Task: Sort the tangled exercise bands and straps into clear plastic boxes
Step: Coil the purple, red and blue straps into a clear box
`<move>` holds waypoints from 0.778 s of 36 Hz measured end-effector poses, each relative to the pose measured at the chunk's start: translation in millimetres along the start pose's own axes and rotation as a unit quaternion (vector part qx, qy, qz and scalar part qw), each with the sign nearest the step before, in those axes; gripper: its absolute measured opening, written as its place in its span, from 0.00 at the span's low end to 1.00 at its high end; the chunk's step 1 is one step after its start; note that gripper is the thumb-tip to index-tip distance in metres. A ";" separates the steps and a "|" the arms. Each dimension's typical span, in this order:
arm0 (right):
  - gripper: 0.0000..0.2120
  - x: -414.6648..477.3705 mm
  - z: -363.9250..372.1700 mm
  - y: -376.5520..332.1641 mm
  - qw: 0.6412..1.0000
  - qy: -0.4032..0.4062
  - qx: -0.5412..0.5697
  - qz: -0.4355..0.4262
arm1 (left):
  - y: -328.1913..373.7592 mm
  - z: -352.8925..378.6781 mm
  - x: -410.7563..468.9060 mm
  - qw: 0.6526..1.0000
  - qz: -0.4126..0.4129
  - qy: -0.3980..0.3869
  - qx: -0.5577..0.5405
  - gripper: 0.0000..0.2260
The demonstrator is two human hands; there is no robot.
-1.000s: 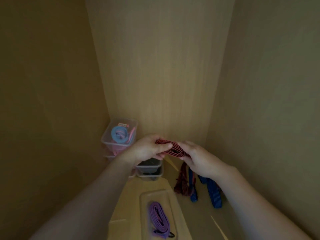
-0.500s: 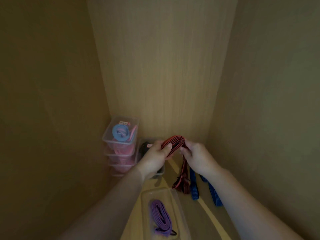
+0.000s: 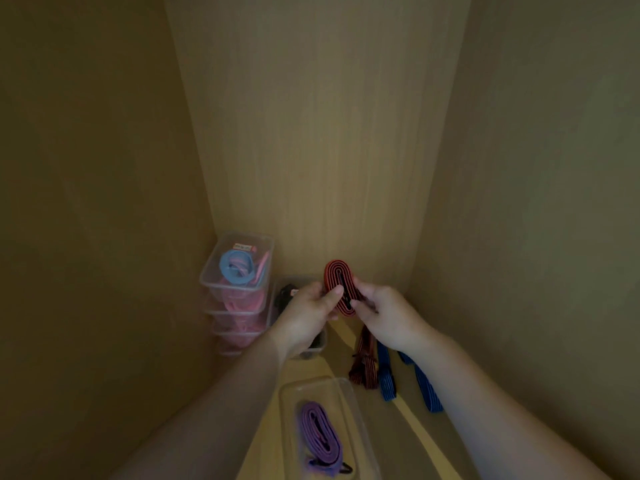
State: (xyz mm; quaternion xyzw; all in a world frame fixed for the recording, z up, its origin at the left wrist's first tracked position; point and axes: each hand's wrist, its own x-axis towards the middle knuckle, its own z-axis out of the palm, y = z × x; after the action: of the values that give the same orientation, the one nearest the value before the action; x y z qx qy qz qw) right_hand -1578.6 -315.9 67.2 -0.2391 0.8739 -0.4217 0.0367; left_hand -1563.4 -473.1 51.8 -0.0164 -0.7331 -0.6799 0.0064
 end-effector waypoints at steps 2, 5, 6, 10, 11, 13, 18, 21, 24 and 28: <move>0.25 -1.1 2.4 1.2 1.000 -0.003 0.004 0.000 | 0.1 -2.6 1.6 1.000 0.004 0.007 -0.014 0.12; 0.25 -0.7 2.8 0.3 1.000 -0.006 0.020 -0.004 | -0.5 -5.1 2.7 0.999 0.004 0.002 -0.046 0.11; 0.26 -0.6 2.8 -0.4 1.000 -0.009 0.020 -0.006 | -0.9 -5.5 2.6 0.998 0.004 0.004 -0.056 0.12; 0.27 -1.0 4.4 3.6 0.999 -0.026 0.027 -0.017 | -1.7 -4.3 2.2 0.994 0.001 0.009 -0.107 0.12; 0.28 -0.7 5.3 5.6 0.999 -0.029 0.030 -0.022 | -2.3 -4.3 2.2 0.993 -0.002 0.013 -0.120 0.14; 0.31 0.4 6.5 8.7 0.999 -0.038 0.027 -0.019 | -3.4 -4.6 2.2 0.990 -0.009 0.019 -0.141 0.20; 0.42 2.7 9.2 18.1 0.997 -0.071 -0.013 -0.026 | -7.3 -5.1 2.7 0.987 -0.007 0.000 -0.163 0.29; 0.39 3.7 8.7 24.2 0.997 -0.058 -0.017 -0.051 | -10.3 -4.2 2.0 0.987 -0.019 -0.007 -0.157 0.23; 0.34 2.8 7.7 28.6 0.997 -0.036 -0.029 -0.063 | -13.9 -1.7 1.7 0.992 -0.009 -0.004 -0.127 0.20; 0.29 0.2 8.8 30.9 0.991 0.005 -0.098 -0.094 | -18.7 -0.4 1.0 0.997 0.019 -0.013 -0.078 0.18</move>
State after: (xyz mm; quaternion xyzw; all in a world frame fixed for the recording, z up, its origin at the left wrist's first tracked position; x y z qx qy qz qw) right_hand -1588.4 -305.9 38.3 -0.3204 0.8848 -0.3370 -0.0309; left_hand -1565.0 -474.9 33.2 -0.0394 -0.6775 -0.7344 0.0080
